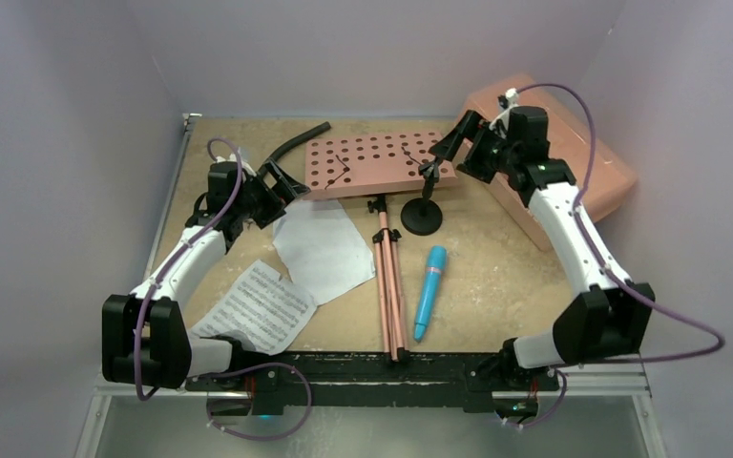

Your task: Set up the instrument practice props

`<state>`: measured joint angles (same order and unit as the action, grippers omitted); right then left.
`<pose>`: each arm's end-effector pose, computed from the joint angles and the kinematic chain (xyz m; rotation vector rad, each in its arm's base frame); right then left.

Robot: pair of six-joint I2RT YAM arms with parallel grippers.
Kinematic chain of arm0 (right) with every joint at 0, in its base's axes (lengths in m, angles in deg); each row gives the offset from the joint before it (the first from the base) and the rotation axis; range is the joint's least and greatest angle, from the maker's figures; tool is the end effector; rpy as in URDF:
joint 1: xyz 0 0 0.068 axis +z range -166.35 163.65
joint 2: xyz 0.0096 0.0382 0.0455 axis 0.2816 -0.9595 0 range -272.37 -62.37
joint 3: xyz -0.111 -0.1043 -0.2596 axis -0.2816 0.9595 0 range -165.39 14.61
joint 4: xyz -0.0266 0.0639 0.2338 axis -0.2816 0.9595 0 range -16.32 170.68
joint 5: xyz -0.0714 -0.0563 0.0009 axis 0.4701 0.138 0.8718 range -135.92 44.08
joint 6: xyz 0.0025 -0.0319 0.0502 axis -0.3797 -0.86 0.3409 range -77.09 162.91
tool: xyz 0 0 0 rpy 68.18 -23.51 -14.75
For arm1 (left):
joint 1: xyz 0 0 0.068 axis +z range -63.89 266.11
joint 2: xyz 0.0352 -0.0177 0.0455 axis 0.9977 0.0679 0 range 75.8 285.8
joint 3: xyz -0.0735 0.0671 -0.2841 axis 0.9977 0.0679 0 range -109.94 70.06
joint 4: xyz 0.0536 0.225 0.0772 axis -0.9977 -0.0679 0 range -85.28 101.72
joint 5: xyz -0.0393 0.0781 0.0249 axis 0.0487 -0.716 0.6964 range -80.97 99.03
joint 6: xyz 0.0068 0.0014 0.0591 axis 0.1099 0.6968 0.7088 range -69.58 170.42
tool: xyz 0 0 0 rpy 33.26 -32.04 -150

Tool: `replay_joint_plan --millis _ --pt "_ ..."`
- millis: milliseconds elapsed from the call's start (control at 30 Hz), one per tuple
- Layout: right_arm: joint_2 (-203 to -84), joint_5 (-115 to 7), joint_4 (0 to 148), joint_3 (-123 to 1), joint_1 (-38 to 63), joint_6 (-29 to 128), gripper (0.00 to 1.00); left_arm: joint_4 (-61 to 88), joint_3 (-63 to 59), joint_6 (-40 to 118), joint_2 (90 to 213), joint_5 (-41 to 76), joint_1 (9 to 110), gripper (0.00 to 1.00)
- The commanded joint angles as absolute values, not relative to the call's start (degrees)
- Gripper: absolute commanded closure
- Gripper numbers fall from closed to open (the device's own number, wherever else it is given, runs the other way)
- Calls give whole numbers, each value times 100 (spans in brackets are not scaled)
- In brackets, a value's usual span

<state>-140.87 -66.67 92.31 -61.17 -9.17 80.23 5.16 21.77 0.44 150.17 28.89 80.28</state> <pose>0.2928 0.0525 0.4081 0.2787 1.9984 0.8571 0.2646 -0.0419 0.2882 -0.6437 2.1581 -0.9206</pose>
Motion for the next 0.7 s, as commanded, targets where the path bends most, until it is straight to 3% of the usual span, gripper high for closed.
replay_joint_plan --millis 0,400,667 --pt "-14658 -6637 9525 -6662 -570 8122 3 569 2144 14 14986 2913 7998 2" --pt "-15141 -6951 8602 -6497 -493 8432 16 318 2181 19 14886 2740 8004 2" --pt "-15037 -6844 8387 -6188 -492 8400 45 287 2095 36 14866 2715 8003 2"
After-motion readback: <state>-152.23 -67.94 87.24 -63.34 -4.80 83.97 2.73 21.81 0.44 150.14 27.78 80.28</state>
